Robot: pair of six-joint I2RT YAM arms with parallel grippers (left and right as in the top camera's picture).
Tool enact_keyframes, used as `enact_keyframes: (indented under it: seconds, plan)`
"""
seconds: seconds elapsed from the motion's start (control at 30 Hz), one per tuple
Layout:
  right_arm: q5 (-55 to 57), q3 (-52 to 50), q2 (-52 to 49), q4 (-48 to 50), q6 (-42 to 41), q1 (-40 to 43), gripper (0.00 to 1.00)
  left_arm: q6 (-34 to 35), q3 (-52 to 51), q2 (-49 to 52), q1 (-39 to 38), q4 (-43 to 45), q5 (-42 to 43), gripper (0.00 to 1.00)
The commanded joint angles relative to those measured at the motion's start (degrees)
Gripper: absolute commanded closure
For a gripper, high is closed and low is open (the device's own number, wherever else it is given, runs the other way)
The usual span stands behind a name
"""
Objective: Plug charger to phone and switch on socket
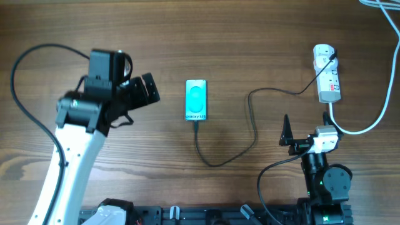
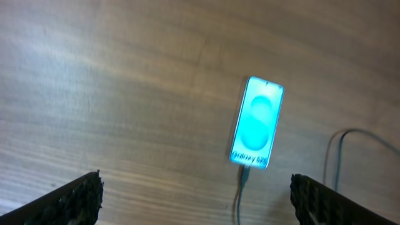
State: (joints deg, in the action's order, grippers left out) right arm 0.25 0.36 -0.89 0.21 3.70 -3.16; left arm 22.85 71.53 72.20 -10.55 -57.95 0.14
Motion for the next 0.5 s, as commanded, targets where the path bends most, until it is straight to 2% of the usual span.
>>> enact_keyframes:
  seconds: [0.0,0.27,0.47]
  plan:
    - [0.15,-0.07,0.68,0.15,-0.85,0.24,0.0,0.13,-7.45,-5.2,-0.13,2.03,0.87,0.0]
    - [0.17,-0.07,0.68,0.13,-0.85,0.24,0.0,-0.42,-12.57,-13.9,-0.13,1.49,0.83,0.0]
    - [0.15,-0.07,0.68,0.13,-0.85,0.24,0.0,-6.95,-21.68,-22.86,-0.13,8.22,2.08,0.0]
